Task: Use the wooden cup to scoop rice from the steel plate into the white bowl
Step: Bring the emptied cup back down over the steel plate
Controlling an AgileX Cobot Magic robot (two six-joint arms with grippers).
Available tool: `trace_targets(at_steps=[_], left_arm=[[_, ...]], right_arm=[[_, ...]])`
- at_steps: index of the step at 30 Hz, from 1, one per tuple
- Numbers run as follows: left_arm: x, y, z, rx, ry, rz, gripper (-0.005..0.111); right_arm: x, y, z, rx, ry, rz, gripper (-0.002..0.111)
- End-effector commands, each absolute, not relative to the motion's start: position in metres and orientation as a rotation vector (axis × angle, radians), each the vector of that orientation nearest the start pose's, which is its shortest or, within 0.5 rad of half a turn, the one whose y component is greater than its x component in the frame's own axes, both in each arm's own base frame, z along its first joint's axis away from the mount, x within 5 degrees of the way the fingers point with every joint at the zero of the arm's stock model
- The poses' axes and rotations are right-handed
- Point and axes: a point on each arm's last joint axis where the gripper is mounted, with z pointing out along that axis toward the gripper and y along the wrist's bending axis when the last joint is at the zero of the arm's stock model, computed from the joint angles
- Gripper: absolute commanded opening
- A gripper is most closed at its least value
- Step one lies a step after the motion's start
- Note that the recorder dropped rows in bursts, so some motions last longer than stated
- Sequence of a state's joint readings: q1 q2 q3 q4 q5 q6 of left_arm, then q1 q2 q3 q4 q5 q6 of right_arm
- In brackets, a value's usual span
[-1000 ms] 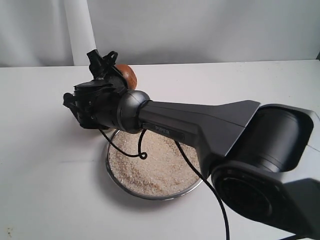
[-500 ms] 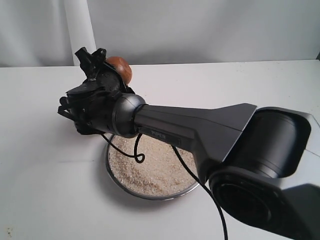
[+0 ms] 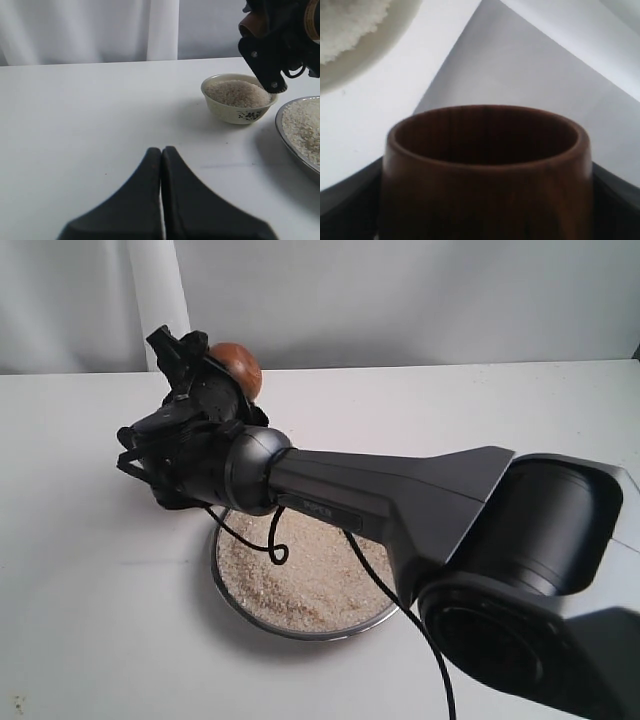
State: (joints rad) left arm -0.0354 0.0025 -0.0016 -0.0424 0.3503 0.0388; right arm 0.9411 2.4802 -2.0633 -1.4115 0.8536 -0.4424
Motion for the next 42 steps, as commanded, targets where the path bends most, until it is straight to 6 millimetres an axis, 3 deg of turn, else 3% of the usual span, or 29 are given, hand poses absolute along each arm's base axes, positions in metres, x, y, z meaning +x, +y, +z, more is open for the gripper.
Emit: trace_targets(at_steps=[1,6,14,18,23,33,39,42], left_arm=[[0.053,-0.004,0.182,0.044,1.830,-0.046,0.000],[0.053,-0.004,0.182,0.044,1.830,-0.046,0.000],[0.053,-0.004,0.182,0.046,1.830,-0.044,0.000],[0.053,-0.004,0.182,0.046,1.830,-0.044,0.000],[0.053,-0.004,0.182,0.044,1.830,-0.045,0.000],[0.053,-0.004,0.182,0.046,1.830,-0.044,0.000],[0.053,-0.004,0.182,0.046,1.830,-0.044,0.000],[0.053,-0.004,0.182,0.046,1.830,-0.044,0.000]], right_arm=[[0.370,0.399,0.186,-1.921,1.137,-1.216,0.000],[0.361,0.390,0.206,-1.909,1.323,-1.092,0.000],[0.337,0.368,0.234,-2.096,1.624,-0.710,0.000],[0.327,0.360,0.235,-2.190,1.727,-0.667,0.000],[0.316,0.368,0.230,-2.222,1.773,-0.440,0.000],[0.312,0.365,0.218,-2.235,1.827,-0.413,0.000],[0.316,0.353,0.202,-2.266,1.833,-0.601,0.000],[0.314,0.354,0.202,-2.249,1.861,-0.564,0.000]])
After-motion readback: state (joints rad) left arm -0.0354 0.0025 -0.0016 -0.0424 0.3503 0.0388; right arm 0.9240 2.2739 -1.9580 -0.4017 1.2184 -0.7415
